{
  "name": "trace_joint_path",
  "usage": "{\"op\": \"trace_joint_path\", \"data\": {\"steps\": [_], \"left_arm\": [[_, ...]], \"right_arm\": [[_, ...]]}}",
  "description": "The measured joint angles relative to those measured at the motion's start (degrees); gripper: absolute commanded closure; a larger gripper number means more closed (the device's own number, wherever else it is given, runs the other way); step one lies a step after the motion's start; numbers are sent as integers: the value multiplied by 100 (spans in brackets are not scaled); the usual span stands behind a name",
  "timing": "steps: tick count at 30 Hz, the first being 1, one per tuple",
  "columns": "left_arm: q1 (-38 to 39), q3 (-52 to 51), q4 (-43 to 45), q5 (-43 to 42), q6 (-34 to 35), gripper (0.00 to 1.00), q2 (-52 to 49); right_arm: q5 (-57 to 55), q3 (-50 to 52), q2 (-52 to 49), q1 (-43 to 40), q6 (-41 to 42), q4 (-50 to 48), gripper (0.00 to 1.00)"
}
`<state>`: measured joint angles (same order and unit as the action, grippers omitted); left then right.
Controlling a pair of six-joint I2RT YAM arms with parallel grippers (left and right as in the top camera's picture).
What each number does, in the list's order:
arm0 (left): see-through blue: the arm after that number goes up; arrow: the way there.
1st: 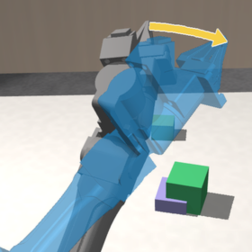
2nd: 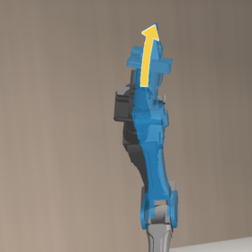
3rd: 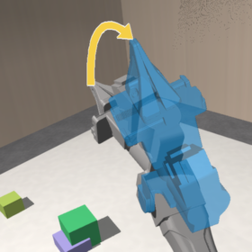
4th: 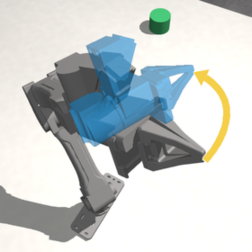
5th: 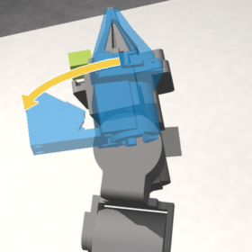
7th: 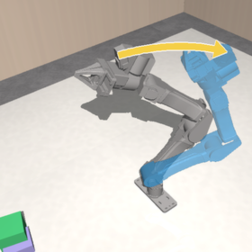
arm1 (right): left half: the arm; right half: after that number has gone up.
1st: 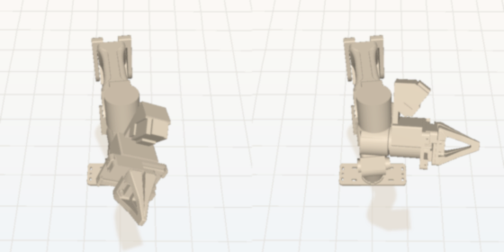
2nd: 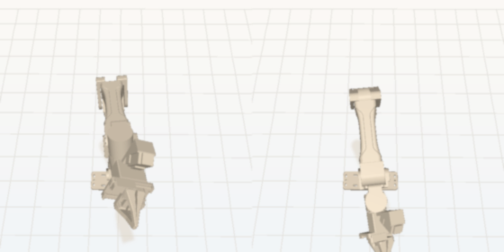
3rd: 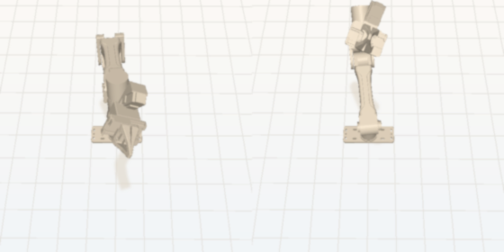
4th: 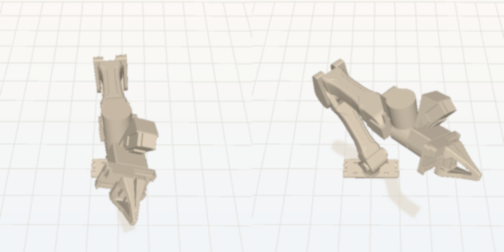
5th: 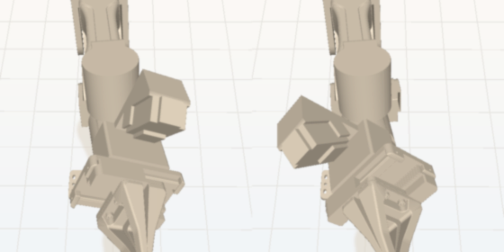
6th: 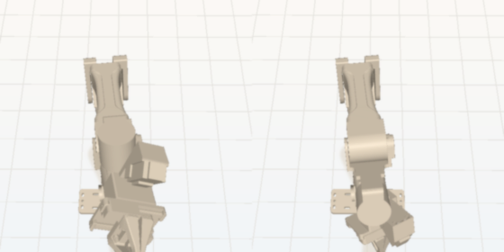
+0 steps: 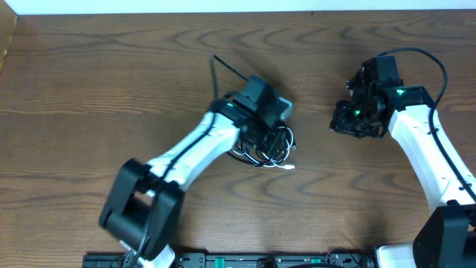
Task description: Untangle cables
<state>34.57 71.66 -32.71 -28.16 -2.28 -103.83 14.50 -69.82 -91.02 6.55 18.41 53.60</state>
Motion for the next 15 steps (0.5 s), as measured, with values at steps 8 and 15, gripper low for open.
{"op": "trace_joint_path", "data": {"steps": [8,15], "left_arm": [[542,0,575,66,-39,56,-496],[688,2,839,769,479,56,-883]], "right_arm": [[2,0,0,0,0,-2,78],[0,0,0,0,0,15,78]]}}
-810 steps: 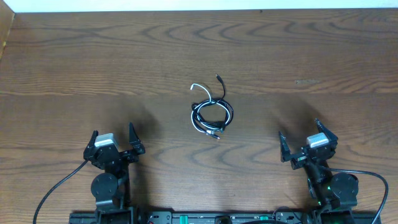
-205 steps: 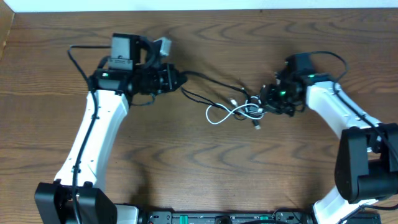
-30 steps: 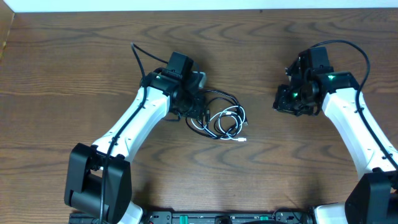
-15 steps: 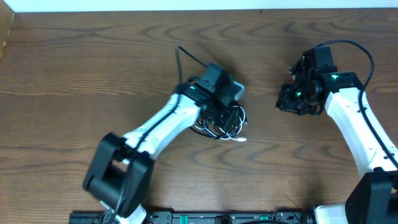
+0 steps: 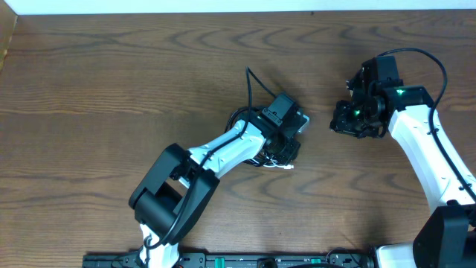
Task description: Untangle cables
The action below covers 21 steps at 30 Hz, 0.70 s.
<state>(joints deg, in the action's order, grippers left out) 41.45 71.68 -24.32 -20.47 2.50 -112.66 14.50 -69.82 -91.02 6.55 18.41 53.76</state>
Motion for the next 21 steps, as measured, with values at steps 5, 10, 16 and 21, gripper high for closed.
{"op": "trace_joint_path", "data": {"steps": [5,10,16,21], "left_arm": [[-9,0,-7,439,295,56,-48],[7,0,-4,643,518,81,-48],[151,0,33,621,540,93,-48],[166,46,-170,-210,538,93,24]], "right_arm": [[0,0,0,0,0,0,77],[0,0,0,0,-2,0,77],[2,0,0,0,-2,9,77],[184,0,0,0,-227,92,78]]}}
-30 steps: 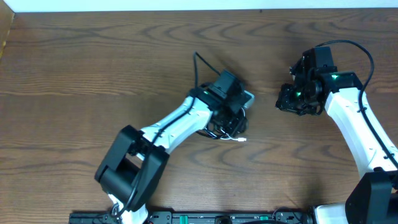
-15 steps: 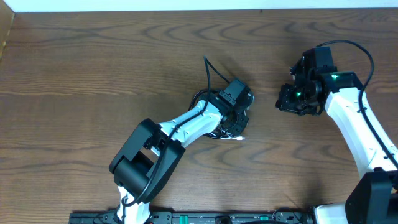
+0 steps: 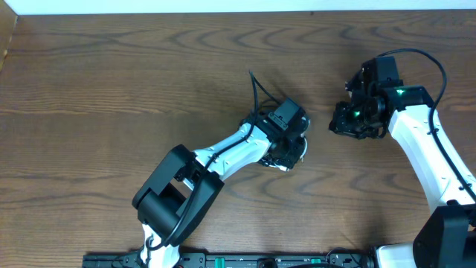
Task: Untangle cables
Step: 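Grasp a strand with the right gripper and pull both grippers apart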
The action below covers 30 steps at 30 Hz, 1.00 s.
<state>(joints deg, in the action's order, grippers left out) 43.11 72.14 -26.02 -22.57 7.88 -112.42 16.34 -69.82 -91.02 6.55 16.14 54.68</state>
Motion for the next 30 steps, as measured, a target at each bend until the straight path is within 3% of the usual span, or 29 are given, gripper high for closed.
{"op": "trace_joint_path", "data": {"steps": [12,18,30], "left_arm": [[-1429,304,-343,-1781,525,93,2072],[-1652,315,-874,-2020,592,93,2212],[-1687,315,-848,-2063,610,93,2188]], "right_arm": [[2350,2,0,2,-756,-940,71],[3198,2,0,68,-789,-1333,66],[2166,2,-192,675,365,-1569,56]]}}
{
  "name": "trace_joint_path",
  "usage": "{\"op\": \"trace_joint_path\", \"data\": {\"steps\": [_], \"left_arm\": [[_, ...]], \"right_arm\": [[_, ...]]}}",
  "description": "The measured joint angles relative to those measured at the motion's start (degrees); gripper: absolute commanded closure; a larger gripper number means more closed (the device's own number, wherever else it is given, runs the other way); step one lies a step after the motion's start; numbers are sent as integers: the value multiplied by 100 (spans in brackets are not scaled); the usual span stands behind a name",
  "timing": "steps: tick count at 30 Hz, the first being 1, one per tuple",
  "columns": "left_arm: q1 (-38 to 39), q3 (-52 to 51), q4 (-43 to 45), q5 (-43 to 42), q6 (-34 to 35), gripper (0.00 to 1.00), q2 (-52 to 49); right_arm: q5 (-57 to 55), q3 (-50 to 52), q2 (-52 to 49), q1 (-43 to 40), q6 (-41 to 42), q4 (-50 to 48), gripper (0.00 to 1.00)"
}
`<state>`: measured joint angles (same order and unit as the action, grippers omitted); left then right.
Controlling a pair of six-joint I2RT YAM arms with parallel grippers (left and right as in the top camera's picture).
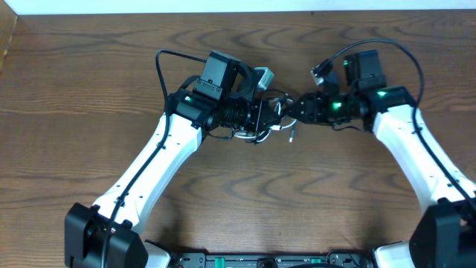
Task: Untangle cables
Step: 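Grasp a strand with the right gripper and pull both grippers apart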
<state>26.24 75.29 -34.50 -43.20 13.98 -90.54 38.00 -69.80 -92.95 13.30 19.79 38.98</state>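
Note:
A tangled bundle of black and white cables (pixel 256 132) hangs from my left gripper (pixel 262 113), which is turned sideways toward the right and shut on the bundle. A white plug (pixel 291 135) dangles at the bundle's right edge. My right gripper (pixel 296 109) points left, its tips right at the strands that stick out of the left gripper. Whether it holds a strand is hidden by its dark fingers. Only the overhead view is given.
The brown wooden table (pixel 89 74) lies all around. Each arm's own black lead loops above its wrist, the left one (pixel 160 59) and the right one (pixel 372 43). A white wall strip runs along the far edge.
My left gripper has turned from pointing down on the table to sideways and sits further up-left, the bundle with it. My right gripper has moved left, up to the bundle.
My left gripper stood over the bundle on the table, shifting slightly right across the earlier moments, while the right gripper stayed still at the right. Now the bundle is held further back in the left gripper, and the right gripper meets it.

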Motion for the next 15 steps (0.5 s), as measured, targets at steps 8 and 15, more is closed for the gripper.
{"op": "trace_joint_path", "data": {"steps": [8,15], "left_arm": [[0,0,2,-2,0,93,0],[-11,0,11,-2,0,93,0]], "right_arm": [[-356,0,-730,271,861,-885,55],[-457,-2,-1189,299,1167,-1021,65]]}}
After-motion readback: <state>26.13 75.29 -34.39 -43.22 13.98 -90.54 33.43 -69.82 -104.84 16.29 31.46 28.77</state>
